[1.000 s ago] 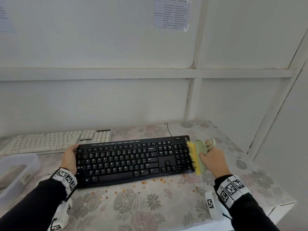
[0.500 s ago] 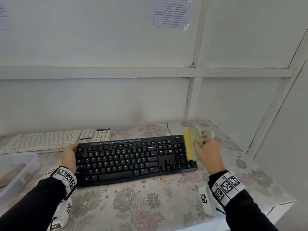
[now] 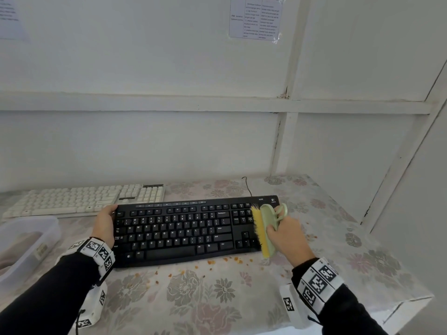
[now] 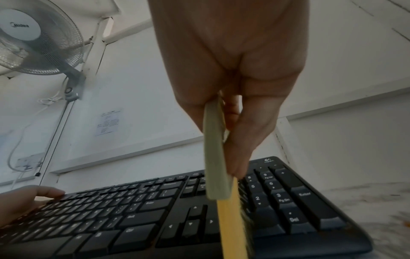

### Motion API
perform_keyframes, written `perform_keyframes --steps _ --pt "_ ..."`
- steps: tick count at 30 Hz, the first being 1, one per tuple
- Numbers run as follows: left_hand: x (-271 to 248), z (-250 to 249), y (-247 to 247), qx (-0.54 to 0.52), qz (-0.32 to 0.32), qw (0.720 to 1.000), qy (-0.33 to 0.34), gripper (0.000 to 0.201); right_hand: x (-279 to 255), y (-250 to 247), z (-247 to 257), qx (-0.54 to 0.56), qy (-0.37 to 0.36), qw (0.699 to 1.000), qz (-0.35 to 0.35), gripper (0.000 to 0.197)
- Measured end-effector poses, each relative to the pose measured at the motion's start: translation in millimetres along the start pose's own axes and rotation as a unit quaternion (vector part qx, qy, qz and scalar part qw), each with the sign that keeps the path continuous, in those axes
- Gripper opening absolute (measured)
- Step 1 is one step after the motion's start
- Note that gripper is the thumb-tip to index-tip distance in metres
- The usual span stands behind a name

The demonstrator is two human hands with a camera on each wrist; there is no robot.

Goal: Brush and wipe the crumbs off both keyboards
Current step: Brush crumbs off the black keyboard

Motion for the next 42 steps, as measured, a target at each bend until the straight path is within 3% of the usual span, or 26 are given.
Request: perform_keyframes --steps 7,9,12,16,21,23,25,27,34,38,39,41,42 --pt "0 0 -1 0.005 -0.001 1.000 0.003 0.031 -5 -16 9 0.001 -0.010 0.999 0.032 0.032" --pt "2 0 -2 0.004 -0.003 1.000 0.004 0.031 1 -23 17 0.028 -0.027 0.999 -0.012 0.030" --pt "2 -1 -2 0.007 0.000 1.000 0.004 0.030 3 -27 37 0.107 -0.088 0.985 -0.104 0.004" --pt "4 0 -2 0.004 0.008 1.000 -0.003 0.029 11 -11 48 0.133 -0.121 0.975 -0.133 0.019" --pt "4 0 0 -0.001 0.016 1.000 -0.009 0.031 15 11 34 0.066 -0.055 0.994 -0.060 0.022" --pt "6 1 -1 -0.005 0.015 1.000 -0.011 0.031 13 15 28 0.021 -0.030 0.999 -0.036 0.009" --pt "7 2 0 -0.003 0.014 1.000 -0.012 0.031 9 16 23 -0.003 -0.016 1.000 -0.011 0.033" --pt "8 2 -1 0.001 0.017 1.000 -0.012 0.032 5 15 21 -0.002 -0.013 1.000 0.018 0.039" --pt "8 3 -1 -0.009 0.021 1.000 -0.016 0.032 -15 7 16 -0.003 0.009 0.996 0.088 0.026" --pt "4 2 1 -0.010 0.026 1.000 -0.011 0.032 -10 -13 26 0.065 0.007 0.997 0.027 0.033" --pt "3 2 1 -0.011 0.026 1.000 -0.008 0.032 -8 -17 32 0.076 -0.017 0.997 -0.007 0.031" --pt "4 1 1 -0.010 0.026 1.000 -0.003 0.032 -5 -19 45 0.112 -0.071 0.989 -0.072 0.008" --pt "5 1 1 -0.009 0.025 1.000 -0.002 0.032 -3 -17 50 0.135 -0.086 0.982 -0.097 0.009"
Point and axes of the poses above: each hand's wrist, its own x-axis towards the middle knuckle, its own y-axis out of the palm, z = x × y, the point moved 6 cm from there along x, towards the middle knuckle, and after that the axes turned 6 degrees about -z, right-handed, at the moved point
